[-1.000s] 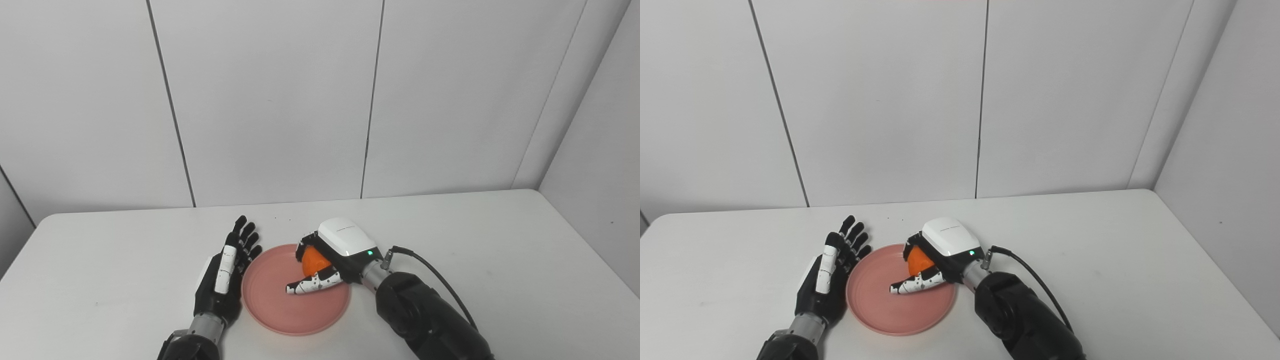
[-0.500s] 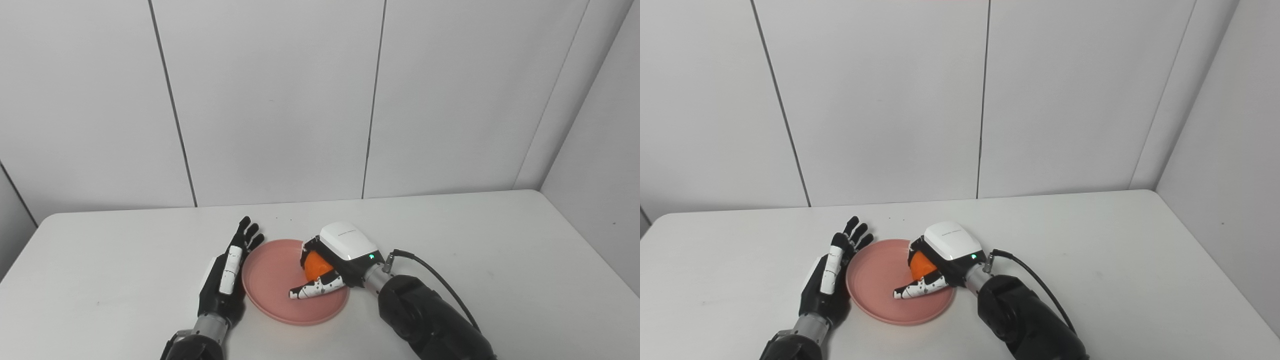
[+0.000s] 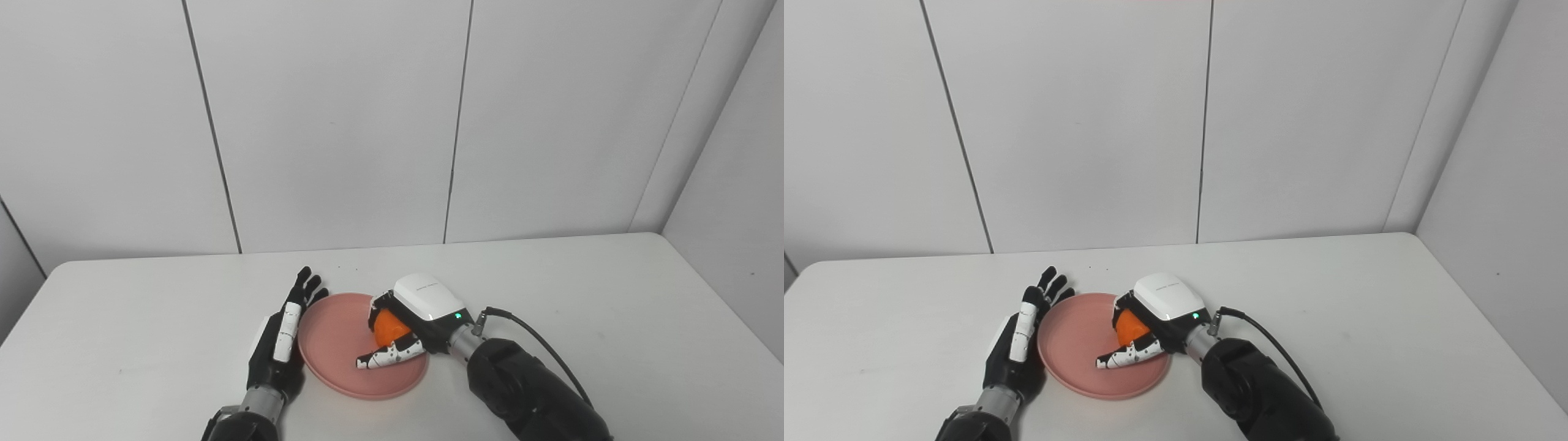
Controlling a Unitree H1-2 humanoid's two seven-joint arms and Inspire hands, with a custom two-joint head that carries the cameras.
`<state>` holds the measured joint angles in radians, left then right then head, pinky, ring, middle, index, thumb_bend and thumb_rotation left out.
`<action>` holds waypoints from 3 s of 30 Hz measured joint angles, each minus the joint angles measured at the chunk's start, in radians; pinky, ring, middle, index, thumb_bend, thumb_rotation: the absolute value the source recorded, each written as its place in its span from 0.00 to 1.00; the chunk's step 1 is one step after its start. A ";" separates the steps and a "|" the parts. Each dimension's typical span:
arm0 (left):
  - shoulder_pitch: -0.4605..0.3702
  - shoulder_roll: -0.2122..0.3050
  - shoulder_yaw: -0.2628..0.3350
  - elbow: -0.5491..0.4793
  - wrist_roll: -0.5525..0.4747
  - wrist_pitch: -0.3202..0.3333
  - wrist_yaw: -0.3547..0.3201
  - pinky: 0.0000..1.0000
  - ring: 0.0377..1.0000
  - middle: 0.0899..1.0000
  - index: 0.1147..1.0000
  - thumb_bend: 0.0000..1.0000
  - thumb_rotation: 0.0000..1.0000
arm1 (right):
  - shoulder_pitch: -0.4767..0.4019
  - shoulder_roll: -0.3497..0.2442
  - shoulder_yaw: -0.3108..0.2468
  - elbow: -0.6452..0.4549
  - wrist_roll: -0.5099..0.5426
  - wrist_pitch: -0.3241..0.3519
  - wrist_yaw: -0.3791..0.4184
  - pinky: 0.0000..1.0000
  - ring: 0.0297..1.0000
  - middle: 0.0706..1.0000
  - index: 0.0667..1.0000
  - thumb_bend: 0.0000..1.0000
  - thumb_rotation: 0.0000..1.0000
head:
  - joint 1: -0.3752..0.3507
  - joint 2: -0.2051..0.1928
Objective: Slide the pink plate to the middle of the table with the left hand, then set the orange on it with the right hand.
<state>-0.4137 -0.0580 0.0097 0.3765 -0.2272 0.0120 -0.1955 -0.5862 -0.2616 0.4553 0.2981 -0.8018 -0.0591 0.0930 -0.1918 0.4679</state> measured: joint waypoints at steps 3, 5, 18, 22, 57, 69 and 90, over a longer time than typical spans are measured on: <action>-0.002 -0.001 0.000 0.003 0.000 0.000 0.000 0.92 0.97 1.00 1.00 0.98 0.82 | 0.001 -0.004 0.000 -0.021 0.000 0.000 0.011 0.24 0.29 0.33 0.45 0.49 0.62 | -0.002 0.000; -0.002 -0.001 -0.001 0.004 0.000 0.000 0.000 0.93 0.96 1.00 1.00 0.98 0.82 | 0.002 -0.004 0.000 -0.040 0.000 0.000 0.015 0.23 0.28 0.33 0.44 0.49 0.61 | -0.003 0.000; -0.004 -0.008 -0.003 0.007 -0.002 0.000 -0.002 0.91 1.00 1.00 1.00 0.99 0.82 | 0.011 -0.005 -0.006 -0.071 0.003 -0.001 0.010 0.58 0.61 0.65 0.70 0.94 0.79 | -0.002 0.002; -0.004 -0.008 -0.003 0.006 -0.002 0.000 -0.003 0.90 1.00 1.00 1.00 0.97 0.82 | 0.011 -0.007 -0.006 -0.070 0.004 -0.019 0.000 0.71 0.72 0.72 0.73 1.00 0.87 | -0.003 0.002; -0.007 -0.007 0.021 0.025 0.024 -0.070 0.027 0.85 0.96 1.00 1.00 0.97 0.85 | 0.099 0.145 -0.294 0.001 0.459 -0.184 -0.154 0.82 0.87 0.88 0.91 0.85 1.00 | 0.009 0.003; -0.035 0.046 -0.033 0.104 0.374 -0.442 0.280 1.00 1.00 1.00 1.00 0.78 0.96 | 0.124 0.236 -0.473 0.188 0.728 -0.257 -0.192 0.89 0.89 0.89 0.92 0.86 1.00 | 0.021 0.012; -0.023 0.021 0.018 0.072 0.168 -0.167 0.212 1.00 1.00 1.00 1.00 0.83 0.94 | 0.080 0.253 -0.496 0.287 0.802 -0.273 -0.182 1.00 0.98 0.93 0.93 0.85 1.00 | 0.032 0.031</action>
<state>-0.4372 -0.0368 0.0281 0.4482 -0.0589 -0.1554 0.0166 -0.5065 -0.0087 -0.0410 0.5848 0.0003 -0.3317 -0.0892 -0.1596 0.4985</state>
